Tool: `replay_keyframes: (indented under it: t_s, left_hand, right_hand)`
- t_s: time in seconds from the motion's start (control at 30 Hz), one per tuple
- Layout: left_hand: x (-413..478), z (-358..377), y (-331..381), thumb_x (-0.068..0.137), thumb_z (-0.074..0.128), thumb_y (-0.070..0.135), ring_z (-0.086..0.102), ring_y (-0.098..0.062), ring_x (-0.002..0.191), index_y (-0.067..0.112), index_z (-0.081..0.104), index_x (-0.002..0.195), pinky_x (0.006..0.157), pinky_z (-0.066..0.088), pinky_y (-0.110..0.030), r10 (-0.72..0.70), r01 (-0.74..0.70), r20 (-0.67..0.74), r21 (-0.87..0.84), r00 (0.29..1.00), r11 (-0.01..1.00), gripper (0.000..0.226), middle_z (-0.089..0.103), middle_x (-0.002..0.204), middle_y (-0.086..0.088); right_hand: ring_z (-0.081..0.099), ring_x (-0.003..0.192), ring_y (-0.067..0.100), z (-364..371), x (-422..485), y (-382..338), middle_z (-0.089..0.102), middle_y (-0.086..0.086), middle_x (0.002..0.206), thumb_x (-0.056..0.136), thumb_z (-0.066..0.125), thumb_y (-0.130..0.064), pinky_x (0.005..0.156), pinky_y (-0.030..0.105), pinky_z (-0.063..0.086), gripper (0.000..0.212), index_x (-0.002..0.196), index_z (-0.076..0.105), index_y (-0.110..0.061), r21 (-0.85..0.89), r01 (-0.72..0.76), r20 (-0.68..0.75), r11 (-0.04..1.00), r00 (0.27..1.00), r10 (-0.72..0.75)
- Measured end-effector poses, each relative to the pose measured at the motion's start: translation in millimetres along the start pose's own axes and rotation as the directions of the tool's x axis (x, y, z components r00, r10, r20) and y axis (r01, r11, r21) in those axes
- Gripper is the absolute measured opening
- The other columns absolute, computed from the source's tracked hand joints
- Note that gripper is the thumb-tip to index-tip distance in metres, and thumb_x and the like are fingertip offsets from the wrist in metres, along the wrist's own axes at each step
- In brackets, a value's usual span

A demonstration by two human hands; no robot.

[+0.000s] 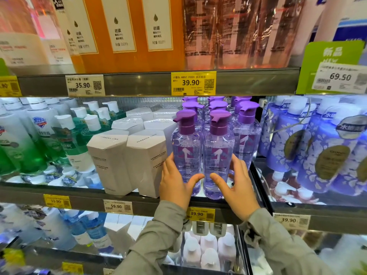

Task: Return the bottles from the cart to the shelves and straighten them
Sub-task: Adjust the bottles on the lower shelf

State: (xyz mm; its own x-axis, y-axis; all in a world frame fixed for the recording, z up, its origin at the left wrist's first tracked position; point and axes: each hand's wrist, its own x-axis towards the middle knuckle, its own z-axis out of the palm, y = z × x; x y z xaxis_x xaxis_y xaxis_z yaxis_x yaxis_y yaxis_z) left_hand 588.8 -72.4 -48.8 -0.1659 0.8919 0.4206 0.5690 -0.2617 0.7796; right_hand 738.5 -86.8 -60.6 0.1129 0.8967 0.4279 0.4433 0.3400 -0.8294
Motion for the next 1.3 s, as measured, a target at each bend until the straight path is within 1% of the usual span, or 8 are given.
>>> replay_keyframes:
  t_s: [0.3,0.43,0.6,0.77,0.9,1.07,1.2,1.3]
  left_hand:
    - [-1.5,-21.0,-3.1,0.066,0.083,0.034,0.051,-0.023,0.123,0.011,0.038,0.14,0.101,0.045,-0.045,0.015,-0.011,0.051,-0.07,0.999,0.997,0.09,0.053,0.134,-0.009]
    - [-12.8,-31.1,4.3,0.07,0.082,0.026,0.055,-0.023,0.113,0.009,0.039,0.138,0.097,0.048,-0.043,0.005,-0.005,0.006,-0.085,1.0,0.996,0.083,0.051,0.134,-0.01]
    - [-44.3,-45.1,19.2,0.072,0.081,0.022,0.055,-0.018,0.1,0.008,0.05,0.123,0.086,0.048,-0.03,0.035,-0.035,0.0,-0.072,0.999,0.997,0.061,0.056,0.122,-0.008]
    - [-78.5,-73.5,32.4,0.073,0.08,0.023,0.057,-0.016,0.096,0.01,0.058,0.111,0.083,0.052,-0.034,0.037,-0.038,-0.022,-0.014,0.999,0.999,0.045,0.059,0.114,-0.007]
    - [-99.3,-103.2,35.3,0.075,0.078,0.024,0.06,-0.017,0.095,0.012,0.059,0.11,0.08,0.048,-0.027,0.012,-0.008,-0.08,0.045,0.997,0.999,0.041,0.062,0.112,-0.004]
    - [-122.0,-136.6,21.6,0.077,0.077,0.024,0.063,-0.019,0.093,0.013,0.062,0.102,0.086,0.052,-0.037,-0.065,0.075,-0.114,0.09,0.991,0.993,0.031,0.066,0.103,-0.005]
    - [-134.7,-170.4,4.1,0.079,0.075,0.024,0.063,-0.02,0.094,0.018,0.06,0.097,0.086,0.052,-0.042,-0.122,0.137,-0.145,0.101,0.982,0.985,0.024,0.066,0.102,-0.004]
    - [-140.3,-203.4,-14.8,0.08,0.074,0.025,0.063,-0.02,0.096,0.021,0.059,0.094,0.085,0.052,-0.04,-0.155,0.177,-0.162,0.135,0.975,0.975,0.022,0.065,0.099,0.0]
  right_hand:
    - [0.027,0.14,0.015,-22.7,-10.5,-15.8,0.025,-0.002,0.153,0.081,0.058,-0.048,0.115,0.039,0.028,0.087,0.151,0.017,-0.018,-0.028,-0.025,0.129,0.999,0.991,0.029]
    - [0.039,0.13,0.018,-35.3,-26.8,-22.9,0.04,0.001,0.137,0.085,0.066,-0.035,0.108,0.04,0.036,0.069,0.142,0.035,-0.015,-0.039,0.006,0.046,0.999,0.999,-0.004]
    - [0.05,0.108,0.018,-45.5,-49.9,-36.9,0.048,-0.002,0.115,0.079,0.072,-0.036,0.091,0.033,0.044,0.058,0.127,0.05,-0.012,-0.042,0.07,-0.014,0.997,0.997,-0.071]
    - [0.049,0.102,0.016,-45.5,-73.6,-54.1,0.052,-0.001,0.109,0.077,0.076,-0.031,0.088,0.03,0.043,0.051,0.12,0.055,-0.015,-0.029,0.154,0.131,0.988,0.98,-0.149]
    - [0.05,0.096,0.011,-38.1,-87.1,-76.7,0.053,-0.002,0.106,0.076,0.078,-0.027,0.083,0.023,0.041,0.047,0.116,0.057,-0.015,0.027,0.194,0.188,0.981,0.962,-0.196]
    - [0.056,0.099,0.013,-10.3,-102.8,-95.2,0.059,-0.002,0.104,0.075,0.079,-0.029,0.088,0.026,0.047,0.043,0.112,0.058,-0.021,0.097,0.197,0.334,0.976,0.917,-0.218]
    - [0.057,0.091,0.009,24.8,-110.3,-112.3,0.062,-0.002,0.1,0.076,0.078,-0.029,0.078,0.008,0.041,0.038,0.108,0.061,-0.018,0.13,0.242,0.406,0.962,0.872,-0.274]
    - [0.057,0.085,0.005,60.5,-116.7,-127.6,0.061,-0.009,0.092,0.076,0.079,-0.028,0.072,0.006,0.041,0.032,0.101,0.059,-0.026,0.182,0.253,0.447,0.95,0.839,-0.309]
